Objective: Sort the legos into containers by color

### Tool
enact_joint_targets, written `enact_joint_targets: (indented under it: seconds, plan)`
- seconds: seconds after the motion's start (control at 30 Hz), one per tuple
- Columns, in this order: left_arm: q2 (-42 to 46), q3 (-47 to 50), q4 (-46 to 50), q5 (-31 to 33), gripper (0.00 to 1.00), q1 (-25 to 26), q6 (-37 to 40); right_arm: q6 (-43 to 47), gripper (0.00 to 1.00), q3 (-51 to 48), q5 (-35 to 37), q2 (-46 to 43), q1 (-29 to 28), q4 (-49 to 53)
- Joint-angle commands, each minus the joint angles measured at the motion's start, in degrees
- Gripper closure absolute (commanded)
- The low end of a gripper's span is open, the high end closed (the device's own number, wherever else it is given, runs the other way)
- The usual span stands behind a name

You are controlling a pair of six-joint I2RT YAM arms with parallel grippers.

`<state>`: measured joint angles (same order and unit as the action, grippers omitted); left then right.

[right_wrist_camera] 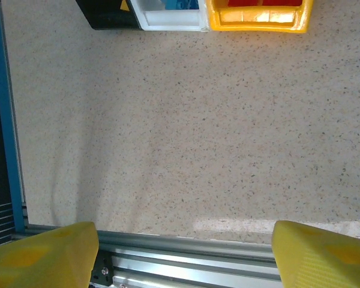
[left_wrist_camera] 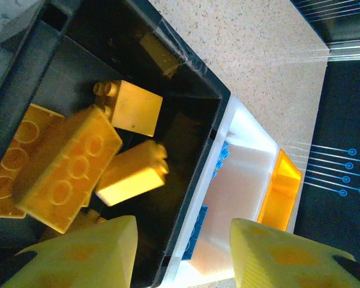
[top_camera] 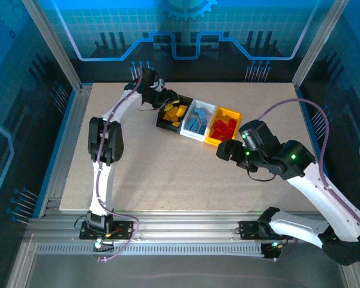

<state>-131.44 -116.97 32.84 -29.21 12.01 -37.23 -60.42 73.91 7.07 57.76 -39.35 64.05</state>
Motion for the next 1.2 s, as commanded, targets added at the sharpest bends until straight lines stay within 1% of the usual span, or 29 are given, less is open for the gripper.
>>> enact_joint_targets:
  seconds: [0.0,0.07,0.17,0.53,0.73,0.87,0.93,1.0,1.07,1.1,1.13,1.17]
  plan:
    - [-0.92,-2.04,1.26,-0.29,0.5,0.3,0.26,-1.58,0.22,-0.77,1.86,-0.58,0.68,0.21]
    - [-0.83,-2.04,1.33,-0.26,0.46,0.37,0.3,-1.37,0.22,-0.78,1.59,-0.26,0.77,-0.03]
    - [-0.41,-2.17,1.59,-0.24,0.43,0.29,0.53,-0.97,0.22,-0.7,1.14,0.63,0.86,-0.4]
    - [3.83,-0.66,2.65,-0.21,0.42,0.04,1.9,-0.83,0.22,-0.7,0.13,2.13,0.64,-1.71]
    - [9.92,4.12,2.84,0.06,0.41,-0.84,3.14,-0.82,0.21,-2.27,-0.62,2.07,0.42,-3.13]
    - [14.98,9.44,2.84,0.94,0.4,-1.53,4.67,-0.5,0.21,-2.78,-0.8,2.71,0.38,-3.82]
    - [18.25,13.19,2.61,1.49,0.4,-1.64,5.06,-0.32,0.21,-2.89,-0.38,2.96,0.37,-4.16]
    - [21.95,18.64,1.31,1.0,0.39,-1.44,3.73,-0.13,0.19,-2.98,0.66,3.27,0.49,-4.36]
    - [26.16,25.21,-1.35,0.29,0.35,-0.37,1.8,0.34,0.16,-3.23,1.53,3.37,0.45,-4.78]
    - [28.65,29.27,-2.46,0.38,0.32,0.7,1.33,0.65,0.13,-3.48,1.89,3.49,0.46,-5.17]
    - [30.75,32.42,-3.04,0.48,0.28,1.79,1.2,1.08,0.08,-3.76,2.18,3.59,0.51,-5.72]
    - [33.08,35.67,-3.38,0.84,0.21,3.47,1.26,1.56,0.02,-4.07,2.37,3.8,0.51,-6.44]
